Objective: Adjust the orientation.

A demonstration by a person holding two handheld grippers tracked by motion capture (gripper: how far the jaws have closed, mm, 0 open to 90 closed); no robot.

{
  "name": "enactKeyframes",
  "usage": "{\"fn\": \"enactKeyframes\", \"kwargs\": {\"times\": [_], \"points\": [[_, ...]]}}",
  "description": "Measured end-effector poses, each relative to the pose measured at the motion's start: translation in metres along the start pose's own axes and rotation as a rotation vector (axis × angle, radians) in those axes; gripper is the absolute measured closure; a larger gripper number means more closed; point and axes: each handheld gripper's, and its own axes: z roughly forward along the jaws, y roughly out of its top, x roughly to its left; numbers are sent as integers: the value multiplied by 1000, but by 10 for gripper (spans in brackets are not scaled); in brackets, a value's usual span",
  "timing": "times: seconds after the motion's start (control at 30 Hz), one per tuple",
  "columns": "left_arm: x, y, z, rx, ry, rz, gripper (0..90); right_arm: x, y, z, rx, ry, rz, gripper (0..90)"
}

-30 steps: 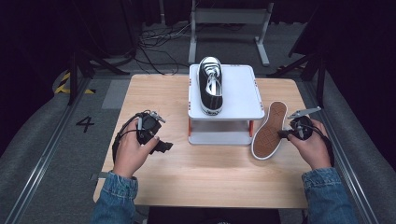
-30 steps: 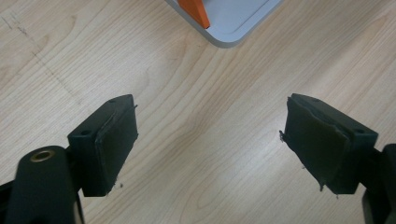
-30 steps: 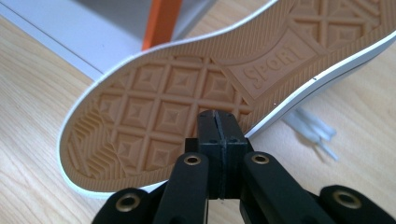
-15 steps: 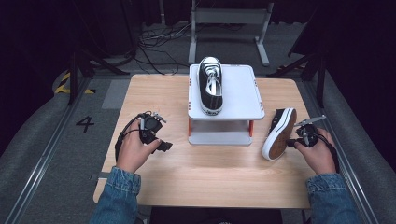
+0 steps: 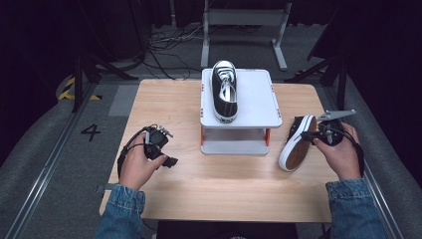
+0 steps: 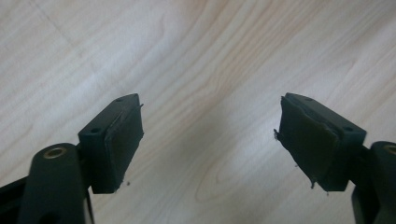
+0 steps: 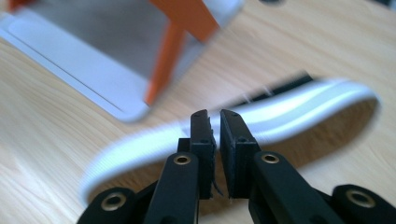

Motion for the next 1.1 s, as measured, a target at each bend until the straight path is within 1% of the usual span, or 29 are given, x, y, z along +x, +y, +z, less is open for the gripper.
{"fn": "enactKeyframes", "kwargs": {"times": [0.07,0.1,0.13,0.17,0.23,0.3,0.37,0.43,0.47,0.5,0.57,0.6,0.7,0.8,0.83,0.87,0.9,0.93,0.97,1.03,1.07,1.1], "points": [[0,-4,1,8,2,-5,230,9,9,7,22,7,-41,837],[0,-4,1,8,2,-5,230,14,11,14,44,14,-60,838],[-1,-6,1,9,3,-12,229,16,11,19,66,15,-67,842],[-1,-6,1,9,3,-12,229,16,11,19,66,15,-67,842],[0,-6,1,5,2,-8,228,15,9,24,109,4,-75,845],[1,-4,1,5,0,-7,228,13,5,25,93,19,-46,850],[1,-1,2,1,-10,-4,226,12,2,21,81,14,-38,858],[1,4,3,0,-13,5,226,10,-3,13,75,-12,-34,866],[1,4,3,0,-13,5,225,9,-6,9,69,-17,-27,872],[0,8,4,-6,-25,6,224,6,-9,6,60,-18,-16,873],[1,12,4,-11,-33,10,224,2,-16,-2,48,-23,9,873],[2,13,4,-6,-33,-2,224,0,-19,-6,47,-30,18,873],[5,17,3,-4,-24,-13,224,-6,-30,-18,53,-56,43,881],[5,21,4,-9,-27,-6,223,-11,-40,-26,56,-67,73,899],[4,25,5,-8,-34,3,223,-13,-45,-30,57,-72,84,900],[3,28,5,-5,-39,5,223,-14,-47,-31,63,-77,92,900],[2,30,5,-6,-47,16,222,-16,-50,-34,78,-85,102,900],[2,30,5,-6,-47,16,221,-17,-53,-36,98,-95,111,900],[1,33,6,-13,-62,18,220,-20,-58,-39,121,-105,121,900],[1,36,5,-17,-51,29,219,-24,-66,-41,135,-106,148,900],[0,38,5,-19,-57,24,219,-26,-70,-41,146,-107,162,900],[0,39,5,-21,-58,33,218,-28,-75,-42,166,-113,171,900]]}}
